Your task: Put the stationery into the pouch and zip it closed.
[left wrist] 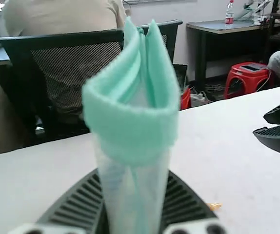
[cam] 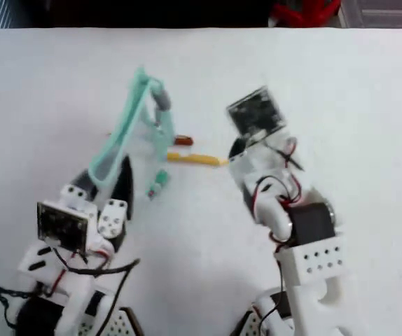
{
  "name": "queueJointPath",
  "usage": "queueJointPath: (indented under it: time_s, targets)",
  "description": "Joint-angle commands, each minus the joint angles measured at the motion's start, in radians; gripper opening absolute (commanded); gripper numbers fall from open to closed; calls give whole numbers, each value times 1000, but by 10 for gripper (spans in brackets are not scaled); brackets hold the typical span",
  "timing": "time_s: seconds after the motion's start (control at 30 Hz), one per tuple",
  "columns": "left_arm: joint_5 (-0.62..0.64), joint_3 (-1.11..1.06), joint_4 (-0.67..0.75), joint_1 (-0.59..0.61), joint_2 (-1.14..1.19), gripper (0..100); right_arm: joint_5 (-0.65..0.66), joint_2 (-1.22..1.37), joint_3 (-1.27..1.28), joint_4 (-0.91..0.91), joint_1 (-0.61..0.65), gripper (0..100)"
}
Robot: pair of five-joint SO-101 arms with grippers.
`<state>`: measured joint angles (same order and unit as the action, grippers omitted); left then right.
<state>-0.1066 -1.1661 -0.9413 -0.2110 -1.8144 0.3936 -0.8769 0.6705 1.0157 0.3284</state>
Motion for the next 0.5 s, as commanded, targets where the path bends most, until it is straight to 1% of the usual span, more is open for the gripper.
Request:
queueJointPath:
  time_s: [0.0,0.1,0.2,0.3,0.37,0.47]
  targets:
    - [-83,69,-29,87,-12,24,89,28,9,-28,107,141]
    - [-103,69,-31,170,-12,24,118,156,-6,-48,159,141]
    - [-100,69,-25,257,-12,24,121,332,-60,-94,140,141]
    - [-100,68,-25,314,-12,24,137,518,-184,-97,102,143]
    - [-100,68,-23,346,-10,24,198,638,-279,-84,101,144]
    - [-95,60,-28,398,-10,24,307,825,-411,-38,145,144]
